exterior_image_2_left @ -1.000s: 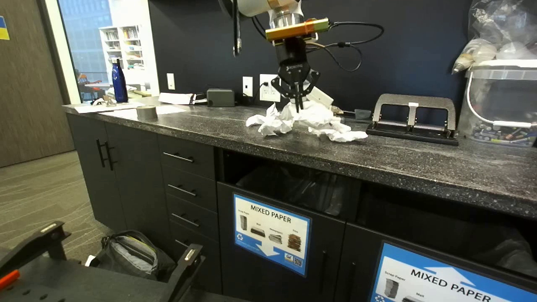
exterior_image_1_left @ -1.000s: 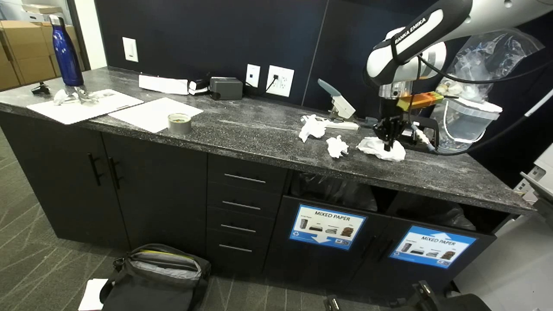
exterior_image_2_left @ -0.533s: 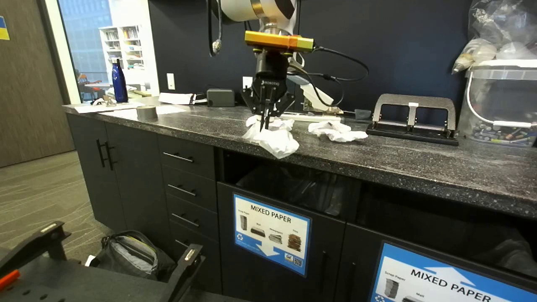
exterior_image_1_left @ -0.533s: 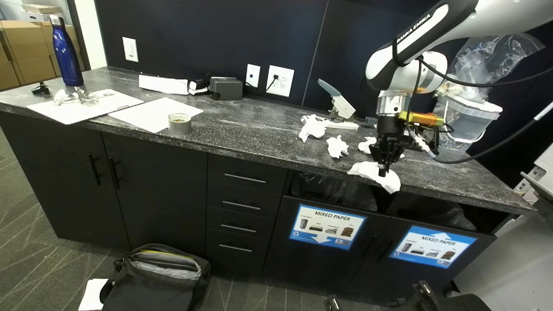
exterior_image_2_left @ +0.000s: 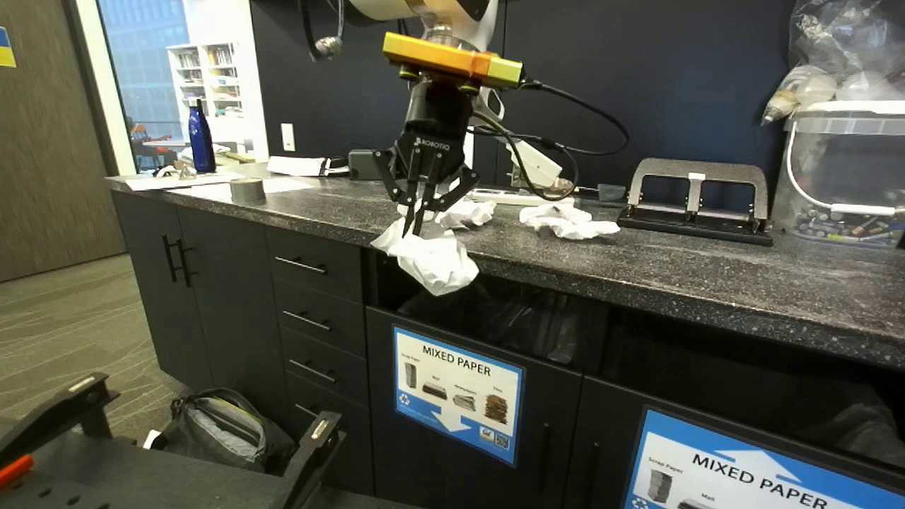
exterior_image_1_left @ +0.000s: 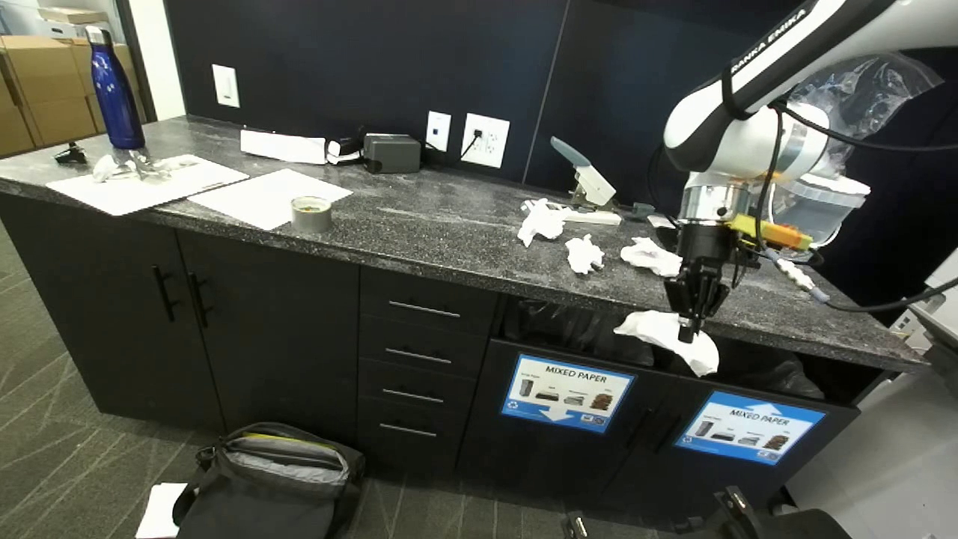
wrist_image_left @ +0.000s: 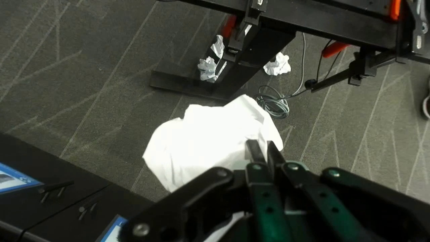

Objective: Pick up the pieces of paper from the countertop and put them in the left bin.

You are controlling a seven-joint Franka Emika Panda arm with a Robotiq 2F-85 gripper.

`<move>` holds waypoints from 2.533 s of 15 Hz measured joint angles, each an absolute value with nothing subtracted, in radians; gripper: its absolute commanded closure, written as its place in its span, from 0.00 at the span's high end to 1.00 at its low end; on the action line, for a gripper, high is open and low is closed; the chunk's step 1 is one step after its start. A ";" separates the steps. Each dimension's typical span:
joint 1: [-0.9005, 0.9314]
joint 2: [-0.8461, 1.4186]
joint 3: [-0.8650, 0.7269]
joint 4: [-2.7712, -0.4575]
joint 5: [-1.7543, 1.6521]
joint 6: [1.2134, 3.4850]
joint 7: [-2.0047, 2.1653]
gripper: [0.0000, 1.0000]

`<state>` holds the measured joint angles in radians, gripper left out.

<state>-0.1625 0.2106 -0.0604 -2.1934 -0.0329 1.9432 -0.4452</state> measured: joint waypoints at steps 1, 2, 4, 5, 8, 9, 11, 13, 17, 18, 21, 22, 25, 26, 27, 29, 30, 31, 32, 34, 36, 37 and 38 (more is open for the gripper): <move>-0.165 0.182 -0.062 -2.246 -0.026 1.989 -0.457 0.05; -0.167 0.157 -0.063 -2.298 -0.013 2.039 -0.470 0.06; -0.168 0.122 -0.066 -2.395 0.025 2.166 -0.494 0.08; -0.168 0.115 -0.066 -2.437 0.052 2.236 -0.502 0.06; -0.167 0.126 -0.059 -2.539 0.153 2.456 -0.517 0.06; -0.167 0.140 -0.052 -2.565 0.184 2.533 -0.519 0.06; -0.166 0.190 -0.033 -2.599 0.227 2.682 -0.520 0.06; -0.166 0.259 -0.007 -2.607 0.240 2.849 -0.511 0.06; -0.149 0.414 0.025 -2.577 0.258 3.184 -0.486 0.06; -0.148 0.458 0.032 -2.560 0.261 3.264 -0.480 0.06; -0.148 0.607 0.043 -2.492 0.171 3.498 -0.355 0.06; -0.147 0.660 0.042 -2.469 0.134 3.572 -0.296 0.07; -0.134 0.814 0.030 -2.407 0.099 3.788 -0.170 0.06; -0.125 0.863 0.022 -2.386 0.099 3.855 -0.140 0.06; -0.115 0.908 0.012 -2.363 0.099 3.918 -0.115 0.07; -0.093 0.989 -0.007 -2.310 0.106 4.028 -0.077 0.06; -0.085 1.020 -0.014 -2.283 0.112 4.069 -0.063 0.06; -0.079 1.046 -0.018 -2.256 0.117 4.101 -0.052 0.06; -0.075 1.067 -0.020 -2.230 0.125 4.126 -0.044 0.06; -0.070 1.101 -0.023 -2.179 0.137 4.156 -0.038 0.06; -0.069 1.132 -0.028 -2.129 0.149 4.166 -0.035 0.07; -0.069 1.146 -0.031 -2.102 0.156 4.168 -0.035 0.06; -0.069 1.162 -0.036 -2.073 0.164 4.168 -0.035 0.07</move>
<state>-0.0688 1.1621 -0.0358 -2.0733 0.1644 4.1680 -0.0349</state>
